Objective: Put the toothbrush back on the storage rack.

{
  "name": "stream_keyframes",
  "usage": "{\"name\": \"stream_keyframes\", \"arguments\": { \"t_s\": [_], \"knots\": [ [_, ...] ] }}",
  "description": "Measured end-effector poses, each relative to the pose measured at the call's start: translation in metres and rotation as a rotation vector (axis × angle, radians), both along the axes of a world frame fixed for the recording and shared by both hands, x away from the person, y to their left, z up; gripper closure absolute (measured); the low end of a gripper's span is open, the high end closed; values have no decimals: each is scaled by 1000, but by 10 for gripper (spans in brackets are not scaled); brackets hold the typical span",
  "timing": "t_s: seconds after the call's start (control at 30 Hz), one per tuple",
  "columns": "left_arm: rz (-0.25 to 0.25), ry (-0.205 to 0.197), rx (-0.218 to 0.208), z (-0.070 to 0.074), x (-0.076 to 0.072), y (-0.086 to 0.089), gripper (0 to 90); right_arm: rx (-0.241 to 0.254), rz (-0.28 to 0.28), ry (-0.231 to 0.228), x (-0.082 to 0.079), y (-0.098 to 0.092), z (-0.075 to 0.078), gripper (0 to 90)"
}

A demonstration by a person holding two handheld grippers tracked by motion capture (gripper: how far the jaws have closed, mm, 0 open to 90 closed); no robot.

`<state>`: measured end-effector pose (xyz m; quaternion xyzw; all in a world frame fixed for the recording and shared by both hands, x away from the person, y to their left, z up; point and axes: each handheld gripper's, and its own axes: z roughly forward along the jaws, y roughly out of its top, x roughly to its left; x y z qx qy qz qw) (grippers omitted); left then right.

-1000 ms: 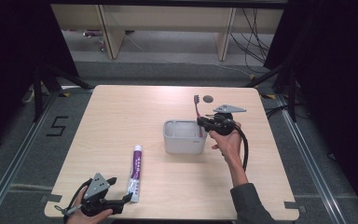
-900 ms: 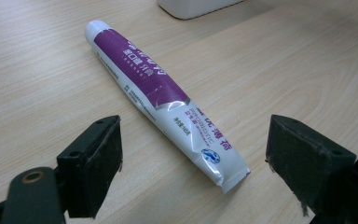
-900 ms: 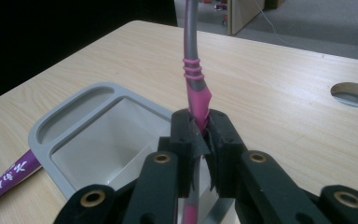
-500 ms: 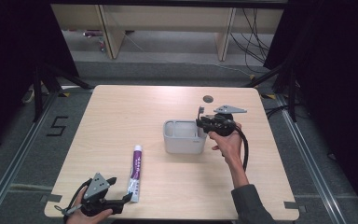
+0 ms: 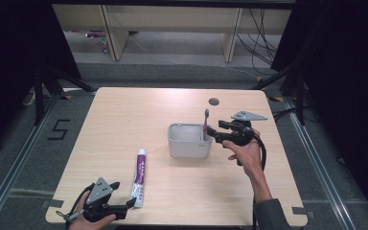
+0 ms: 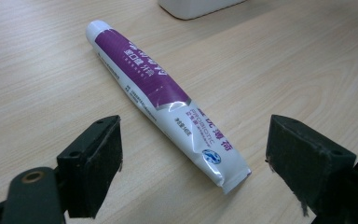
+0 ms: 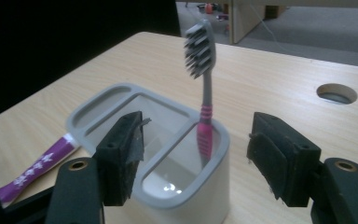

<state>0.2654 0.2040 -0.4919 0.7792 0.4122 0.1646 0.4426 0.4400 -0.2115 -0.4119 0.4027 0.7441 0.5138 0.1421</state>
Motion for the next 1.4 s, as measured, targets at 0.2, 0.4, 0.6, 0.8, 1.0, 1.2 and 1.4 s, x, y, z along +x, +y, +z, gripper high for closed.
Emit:
{"name": "stream_keyframes", "arguments": {
  "t_s": [0.2, 0.4, 0.6, 0.8, 1.0, 1.2, 1.4],
  "knots": [
    [-5, -1, 3, 0, 0, 1, 180, -1, 6, 5, -17, -12, 2, 342],
    [-4, -1, 3, 0, 0, 1, 180, -10, 5, 11, -34, -24, -3, 341],
    [-5, -2, 4, 0, 0, 1, 180, -26, -11, 41, -45, -33, -15, 338],
    [-4, -3, -2, 0, 0, 1, 180, -51, -17, 55, -55, -41, -22, 337],
    [-7, -2, 6, 0, 0, 1, 180, -64, -24, 74, -68, -47, -33, 337],
    [-11, 1, 10, 0, 0, 1, 180, -90, -31, 95, -80, -56, -46, 337],
    [-12, -4, 17, 2, 1, 3, 179, -71, -33, 134, -94, -60, -54, 337]
  ]
}}
